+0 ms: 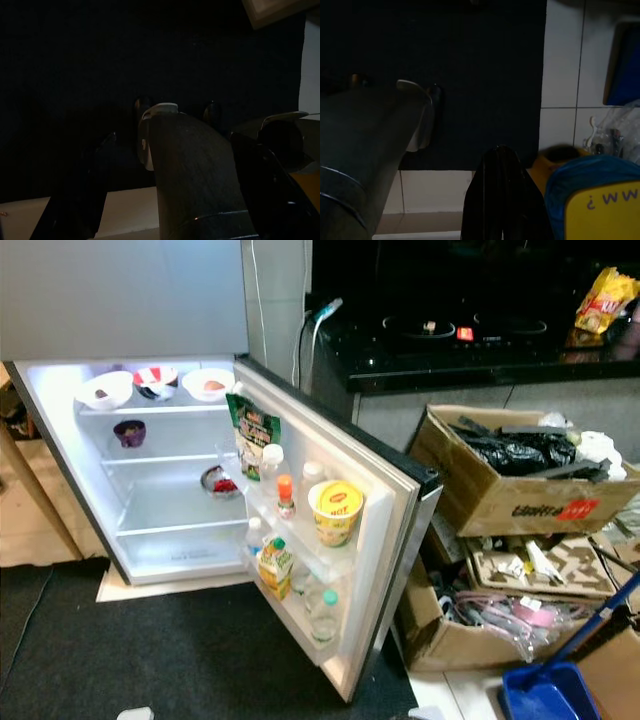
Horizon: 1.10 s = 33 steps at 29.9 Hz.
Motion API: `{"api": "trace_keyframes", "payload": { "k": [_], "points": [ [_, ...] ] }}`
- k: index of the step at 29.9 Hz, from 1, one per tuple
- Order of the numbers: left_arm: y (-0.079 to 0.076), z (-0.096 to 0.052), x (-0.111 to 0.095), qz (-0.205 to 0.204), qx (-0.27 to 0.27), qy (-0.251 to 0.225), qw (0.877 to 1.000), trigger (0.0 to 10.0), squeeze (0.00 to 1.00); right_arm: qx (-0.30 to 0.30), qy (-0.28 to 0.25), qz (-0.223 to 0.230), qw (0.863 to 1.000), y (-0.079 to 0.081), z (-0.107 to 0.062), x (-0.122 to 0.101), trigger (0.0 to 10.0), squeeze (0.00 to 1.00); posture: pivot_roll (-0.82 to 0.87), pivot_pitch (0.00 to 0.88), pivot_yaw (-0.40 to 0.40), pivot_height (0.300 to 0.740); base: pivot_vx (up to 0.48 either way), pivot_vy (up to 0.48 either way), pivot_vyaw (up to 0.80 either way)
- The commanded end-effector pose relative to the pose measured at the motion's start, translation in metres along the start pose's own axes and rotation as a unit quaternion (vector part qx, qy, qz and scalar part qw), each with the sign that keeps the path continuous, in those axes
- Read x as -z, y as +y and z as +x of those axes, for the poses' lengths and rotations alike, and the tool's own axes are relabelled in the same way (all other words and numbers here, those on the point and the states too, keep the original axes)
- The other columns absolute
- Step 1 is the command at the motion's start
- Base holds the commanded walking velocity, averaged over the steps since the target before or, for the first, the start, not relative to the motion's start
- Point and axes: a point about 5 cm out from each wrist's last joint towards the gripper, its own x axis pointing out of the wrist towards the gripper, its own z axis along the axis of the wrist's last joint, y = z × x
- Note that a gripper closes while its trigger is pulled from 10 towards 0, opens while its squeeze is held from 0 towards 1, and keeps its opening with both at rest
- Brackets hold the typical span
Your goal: Restocking fridge
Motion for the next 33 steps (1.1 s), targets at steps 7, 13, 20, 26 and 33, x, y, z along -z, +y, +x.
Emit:
{"api": "trace_keyframes", "payload": {
  "k": [7, 13, 20, 26, 33],
  "points": [
    [-0.001, -0.001, 0.006, 0.005, 0.007, 0.014, 1.000, 10.0, 0.00, 0.009, -0.012, 0.017, 1.000, -0.003, 0.001, -0.008, 10.0, 0.00, -0.10, 0.016, -0.026, 0.740, 0.000, -0.401, 0.00],
    [0.001, -0.001, 0.005, -0.004, 0.003, 0.010, 1.000, 10.0, 0.00, 0.009, -0.038, 0.018, 0.999, -0.011, 0.001, -0.022, 10.0, 0.00, -0.10, 0.015, -0.026, 0.740, 0.000, -0.097, 0.00],
    [0.000, -0.001, 0.005, -0.005, 0.002, 0.009, 1.000, 10.0, 0.00, 0.003, -0.042, 0.012, 0.999, -0.014, 0.000, -0.024, 10.0, 0.00, -0.09, 0.012, -0.028, 0.740, 0.000, 0.000, 0.80],
    [-0.002, 0.000, 0.004, -0.002, 0.002, 0.010, 1.000, 10.0, 0.00, 0.000, -0.040, 0.008, 0.999, -0.010, 0.001, -0.024, 10.0, 0.00, -0.09, 0.012, -0.028, 0.740, 0.000, 0.000, 0.80],
    [-0.001, 0.000, 0.004, -0.001, 0.000, 0.010, 1.000, 10.0, 0.00, 0.005, -0.039, 0.012, 0.999, -0.011, 0.001, -0.023, 10.0, 0.00, -0.10, 0.007, -0.025, 0.740, 0.000, 0.000, 0.79]
  ]
}}
